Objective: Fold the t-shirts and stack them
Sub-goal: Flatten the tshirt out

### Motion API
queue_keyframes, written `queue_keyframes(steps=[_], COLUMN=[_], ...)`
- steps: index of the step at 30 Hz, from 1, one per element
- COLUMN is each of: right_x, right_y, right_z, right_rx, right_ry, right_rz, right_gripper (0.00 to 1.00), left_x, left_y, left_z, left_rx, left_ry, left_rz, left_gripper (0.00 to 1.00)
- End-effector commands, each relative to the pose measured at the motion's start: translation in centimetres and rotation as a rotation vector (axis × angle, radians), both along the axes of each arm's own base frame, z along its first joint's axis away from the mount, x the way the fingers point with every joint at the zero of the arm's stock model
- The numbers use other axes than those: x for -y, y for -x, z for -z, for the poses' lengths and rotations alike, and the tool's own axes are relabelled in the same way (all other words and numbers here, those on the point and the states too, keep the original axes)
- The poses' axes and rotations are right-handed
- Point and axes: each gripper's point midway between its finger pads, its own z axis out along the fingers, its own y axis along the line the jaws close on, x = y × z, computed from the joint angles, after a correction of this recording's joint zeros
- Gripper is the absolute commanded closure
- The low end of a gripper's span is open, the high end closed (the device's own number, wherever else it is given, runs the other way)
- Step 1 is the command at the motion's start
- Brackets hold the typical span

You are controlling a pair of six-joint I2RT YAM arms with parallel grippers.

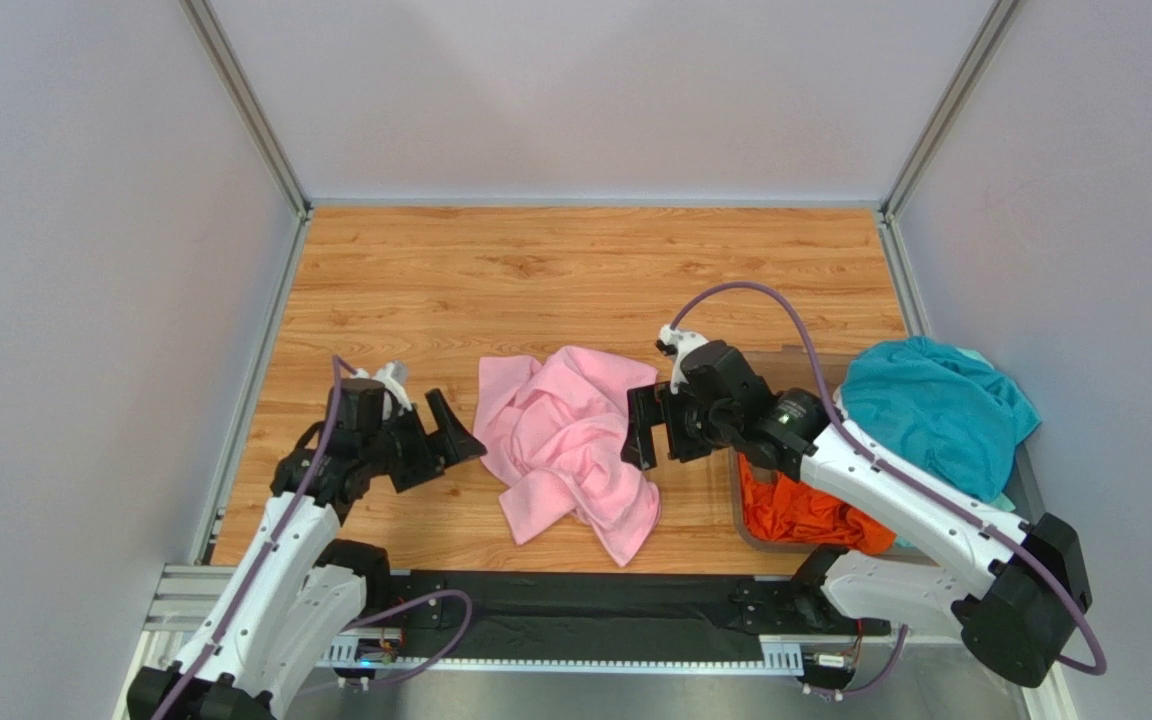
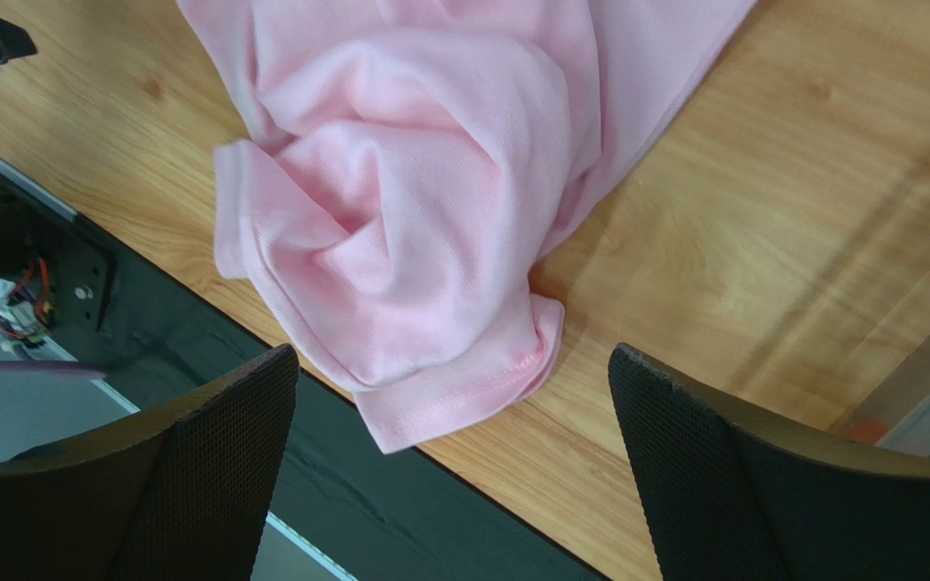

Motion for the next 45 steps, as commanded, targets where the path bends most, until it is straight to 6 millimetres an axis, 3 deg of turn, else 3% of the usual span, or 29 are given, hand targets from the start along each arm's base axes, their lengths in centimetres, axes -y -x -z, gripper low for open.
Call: queue_keyframes(steps=[1,6,7,12,14,21,25,29,30,32,39,45], right_x=[0.3,-0.4,-0.3,-0.3,-0.3,-0.2,0.1,0.2,0.3,0.4,-0.1,-2.0], right_y=[1.3,3.2,3.5,4.3,4.6,4.9,5.2,5.5,5.6,5.8,8.7,11.6], right_z=[1.9,2.7,3.2,4.0,4.1,4.1,4.3,4.5,4.6,4.6,5.3,6.8], right_rx=[-0.063,-0.106,-0.118,-0.143,-0.15,-0.152,-0.164,-0.177,-0.181,-0.187,-0.195,-0.127], right_ry=[0.002,-0.045,-0.042,-0.048,-0.053,-0.066,-0.058,-0.055,-0.053,-0.051,0.058,0.183], right_rz=[0.036,-0.004,-0.007,-0.007,-0.012,-0.01,-0.008,-0.003,0.001,0.0,-0.099,-0.172], right_gripper=[0.0,0.0,0.0,0.0,0.0,0.0,0.0,0.0,0.0,0.0,0.03,0.04], left_x=[3.1,5.1,6.0,7.1,6.9,7.0,7.0,7.0,6.9,6.9,6.1,5.2], left_y=[0.5,3.0,3.0,2.8,2.4,1.6,1.6,1.4,1.6,1.6,2.0,2.6], left_z=[-0.6,3.3,3.4,4.6,5.6,8.0,8.9,9.1,9.2,8.9,6.7,3.0], left_rx=[0.039,-0.057,-0.044,-0.066,-0.098,-0.167,-0.186,-0.189,-0.193,-0.186,-0.109,0.013], left_ry=[0.092,0.121,0.137,0.094,0.047,-0.013,-0.035,-0.051,-0.055,-0.055,-0.058,-0.031], left_rz=[0.106,0.155,0.184,0.207,0.192,0.177,0.181,0.186,0.19,0.195,0.181,0.169], left_gripper=[0.06,0.14,0.2,0.3,0.32,0.55,0.58,0.73,0.87,1.0,1.0,1.0])
